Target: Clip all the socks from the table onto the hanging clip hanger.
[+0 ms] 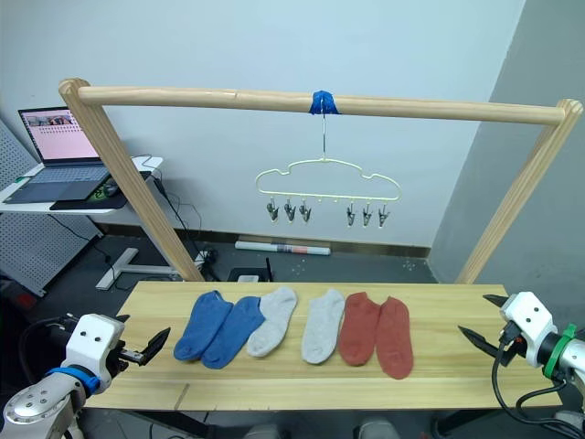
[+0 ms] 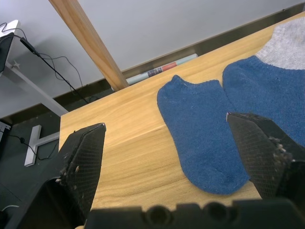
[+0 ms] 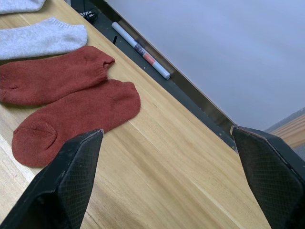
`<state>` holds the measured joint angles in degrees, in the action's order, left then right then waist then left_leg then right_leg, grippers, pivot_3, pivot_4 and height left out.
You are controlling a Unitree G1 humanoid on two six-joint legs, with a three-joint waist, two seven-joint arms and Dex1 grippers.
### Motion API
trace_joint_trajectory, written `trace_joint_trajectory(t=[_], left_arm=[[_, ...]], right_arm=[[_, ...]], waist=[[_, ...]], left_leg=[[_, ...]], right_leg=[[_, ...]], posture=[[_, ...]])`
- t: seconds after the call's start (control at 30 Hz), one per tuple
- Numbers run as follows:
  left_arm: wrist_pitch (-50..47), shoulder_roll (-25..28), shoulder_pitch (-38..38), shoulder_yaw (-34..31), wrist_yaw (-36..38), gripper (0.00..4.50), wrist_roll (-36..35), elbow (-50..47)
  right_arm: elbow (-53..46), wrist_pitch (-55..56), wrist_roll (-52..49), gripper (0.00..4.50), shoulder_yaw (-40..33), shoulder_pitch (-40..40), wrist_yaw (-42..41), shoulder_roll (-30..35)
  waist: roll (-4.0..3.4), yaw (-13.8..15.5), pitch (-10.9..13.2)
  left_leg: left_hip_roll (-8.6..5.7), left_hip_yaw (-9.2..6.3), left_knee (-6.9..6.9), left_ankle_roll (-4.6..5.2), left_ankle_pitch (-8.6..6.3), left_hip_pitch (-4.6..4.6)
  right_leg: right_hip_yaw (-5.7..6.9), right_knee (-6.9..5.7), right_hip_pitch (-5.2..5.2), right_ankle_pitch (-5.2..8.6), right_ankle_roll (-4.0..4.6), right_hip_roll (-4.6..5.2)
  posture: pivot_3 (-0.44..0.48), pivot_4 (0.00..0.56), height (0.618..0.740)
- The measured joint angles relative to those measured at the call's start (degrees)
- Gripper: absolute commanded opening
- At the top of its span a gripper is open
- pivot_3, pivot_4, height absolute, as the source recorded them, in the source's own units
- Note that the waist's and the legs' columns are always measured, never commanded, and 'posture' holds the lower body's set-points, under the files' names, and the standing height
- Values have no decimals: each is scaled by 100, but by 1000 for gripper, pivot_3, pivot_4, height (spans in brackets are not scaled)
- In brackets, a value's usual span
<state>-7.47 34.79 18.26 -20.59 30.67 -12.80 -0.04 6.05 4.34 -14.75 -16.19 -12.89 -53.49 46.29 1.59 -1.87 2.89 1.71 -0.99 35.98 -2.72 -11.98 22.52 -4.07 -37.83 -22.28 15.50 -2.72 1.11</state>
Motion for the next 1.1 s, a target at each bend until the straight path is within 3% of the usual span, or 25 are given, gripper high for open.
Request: trace_joint_trajectory(t=[0.43, 0.7, 0.93, 1.1], left_arm=[[130, -31, -10, -31, -22, 4480, -3, -10], [-49, -358, -94, 71, -34, 4480, -79, -481], [-344, -765, -568, 277, -361, 4480, -86, -935], [-485, -1076, -983, 471, -653, 4480, -87, -1320]], right_arm=[[-36, -1, 15, 4500, -9, -135, 111, -4], [-206, 27, 21, 4500, -10, -271, 220, -43], [-709, 46, 18, 4500, -4, -590, 230, -126], [-1694, -242, -122, 4500, 14, -647, 251, -181]], waist=[[-2, -2, 4], [-5, -4, 24], [-17, -3, 130], [-22, -32, 332]], left_leg=[[0, 0, 0, -16, -10, 0], [0, 1, 0, -14, -9, -1], [-2, 1, 3, -8, -5, -1], [1, -2, 3, 1, 1, -6]], right_leg=[[-2, 0, -1, 0, 0, 1], [-2, 0, 0, 0, 0, 1], [-6, 0, 2, 0, 0, 1], [-8, -8, 3, 0, 0, -2]], posture=[[-22, 25, 740], [-40, 48, 740], [-69, 99, 740], [-101, 160, 740]])
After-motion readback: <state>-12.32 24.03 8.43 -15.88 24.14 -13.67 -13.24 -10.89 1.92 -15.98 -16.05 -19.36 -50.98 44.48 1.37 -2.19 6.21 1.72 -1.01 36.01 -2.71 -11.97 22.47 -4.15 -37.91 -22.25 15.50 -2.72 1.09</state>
